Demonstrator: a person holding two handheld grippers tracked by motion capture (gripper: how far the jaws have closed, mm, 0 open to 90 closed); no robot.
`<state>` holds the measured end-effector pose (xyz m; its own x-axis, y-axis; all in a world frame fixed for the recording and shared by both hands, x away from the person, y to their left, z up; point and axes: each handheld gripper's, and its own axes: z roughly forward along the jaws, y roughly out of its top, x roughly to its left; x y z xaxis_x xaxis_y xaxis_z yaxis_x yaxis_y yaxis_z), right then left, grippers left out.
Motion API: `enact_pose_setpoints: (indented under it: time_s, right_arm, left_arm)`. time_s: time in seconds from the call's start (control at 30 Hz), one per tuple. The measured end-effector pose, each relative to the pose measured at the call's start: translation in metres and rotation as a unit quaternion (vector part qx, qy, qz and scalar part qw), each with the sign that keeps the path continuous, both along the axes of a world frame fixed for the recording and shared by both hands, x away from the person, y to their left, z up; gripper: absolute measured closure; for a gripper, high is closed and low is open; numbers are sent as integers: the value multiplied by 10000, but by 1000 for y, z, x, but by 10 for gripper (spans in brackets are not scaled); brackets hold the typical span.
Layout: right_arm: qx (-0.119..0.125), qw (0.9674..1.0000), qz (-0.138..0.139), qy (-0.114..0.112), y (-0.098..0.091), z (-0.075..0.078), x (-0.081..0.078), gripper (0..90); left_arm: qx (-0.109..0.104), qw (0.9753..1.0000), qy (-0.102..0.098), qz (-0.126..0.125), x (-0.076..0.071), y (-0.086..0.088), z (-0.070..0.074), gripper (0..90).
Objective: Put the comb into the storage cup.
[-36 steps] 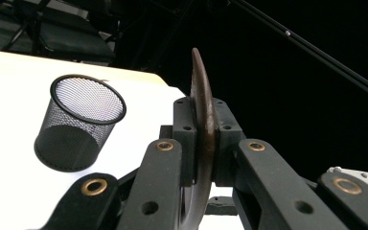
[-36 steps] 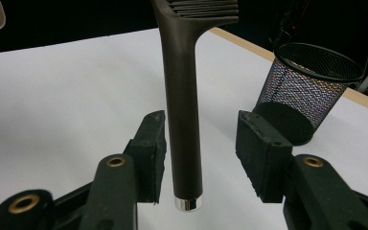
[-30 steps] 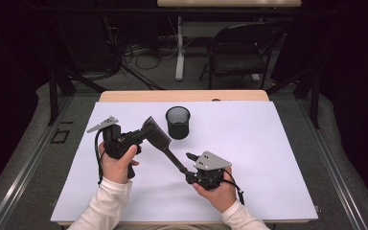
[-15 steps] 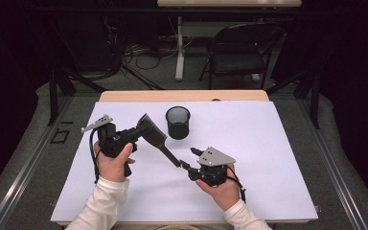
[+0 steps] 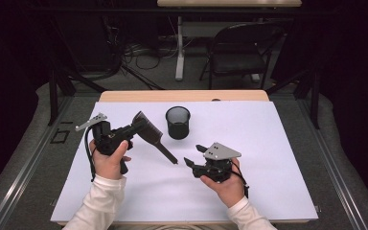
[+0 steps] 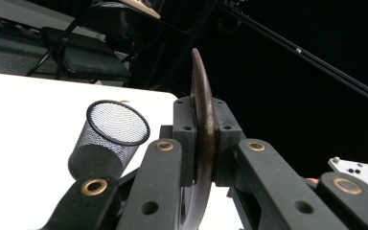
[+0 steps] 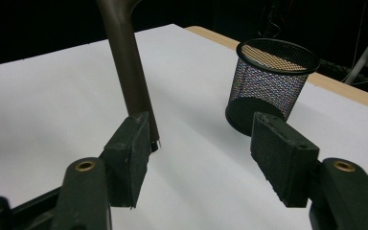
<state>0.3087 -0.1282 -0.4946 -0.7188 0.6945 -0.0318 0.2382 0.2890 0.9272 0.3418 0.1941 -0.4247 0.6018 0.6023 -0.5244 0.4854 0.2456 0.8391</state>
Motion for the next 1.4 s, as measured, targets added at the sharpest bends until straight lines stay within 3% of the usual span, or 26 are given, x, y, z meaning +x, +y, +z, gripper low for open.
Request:
enact_pose_setpoints:
  time_s: [0.13,0.33,0.7,0.87,1.03,1.27,1.4]
  right_arm:
    - [-19,9999,-122,61,-4,0,2,322]
    - [13,9995,-253,194,-9,3,2,312]
    - [204,9990,-248,298,-21,6,4,290]
    - [181,9994,-141,278,-24,5,4,192]
    - [201,9993,-169,263,-24,6,4,153]
    - [86,9985,-459,273,-24,4,6,129]
    - [146,9989,-291,340,-23,3,6,14]
  left_arm:
    - [-30,10000,8,37,1,3,0,838]
    - [-50,10000,8,82,2,6,0,838]
    - [-59,9999,2,106,3,8,0,838]
    - [-89,9999,-23,112,2,10,0,838]
    - [-100,9999,-47,118,1,12,1,838]
    - [-72,9997,-104,199,-1,13,2,838]
    - [-28,9996,-153,224,-1,13,2,838]
